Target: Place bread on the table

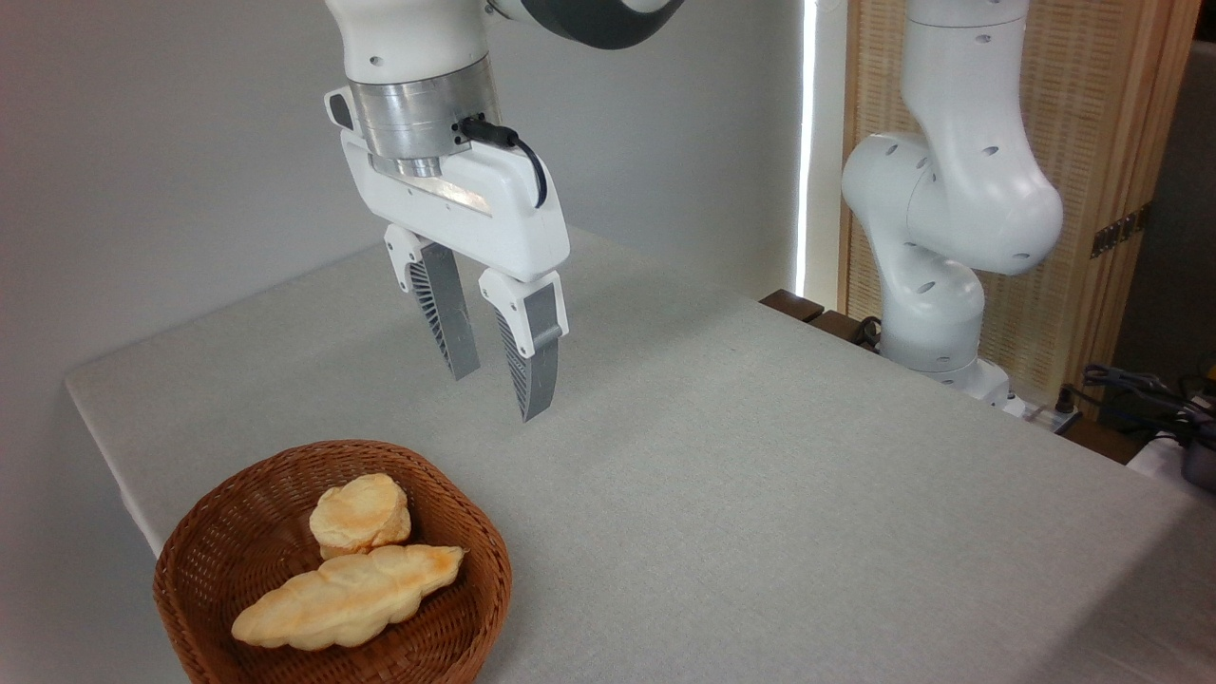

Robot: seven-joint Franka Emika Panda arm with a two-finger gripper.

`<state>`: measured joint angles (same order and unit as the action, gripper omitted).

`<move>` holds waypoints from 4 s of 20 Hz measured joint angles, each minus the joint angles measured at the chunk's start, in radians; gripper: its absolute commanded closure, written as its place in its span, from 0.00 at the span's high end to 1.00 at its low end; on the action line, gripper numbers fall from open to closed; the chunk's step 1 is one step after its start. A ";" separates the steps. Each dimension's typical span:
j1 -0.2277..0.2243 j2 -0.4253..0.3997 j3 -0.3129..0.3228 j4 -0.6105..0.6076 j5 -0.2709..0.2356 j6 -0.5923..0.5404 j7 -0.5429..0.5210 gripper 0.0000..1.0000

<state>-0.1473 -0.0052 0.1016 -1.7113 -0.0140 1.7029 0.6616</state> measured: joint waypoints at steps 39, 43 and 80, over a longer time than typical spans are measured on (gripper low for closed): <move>-0.001 0.015 -0.002 0.012 -0.002 0.099 0.000 1.00; -0.007 0.053 -0.007 0.006 -0.064 0.177 0.000 1.00; -0.003 0.294 -0.128 0.006 -0.090 0.419 0.027 0.56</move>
<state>-0.1504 0.2885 -0.0261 -1.7056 -0.1036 2.1219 0.6882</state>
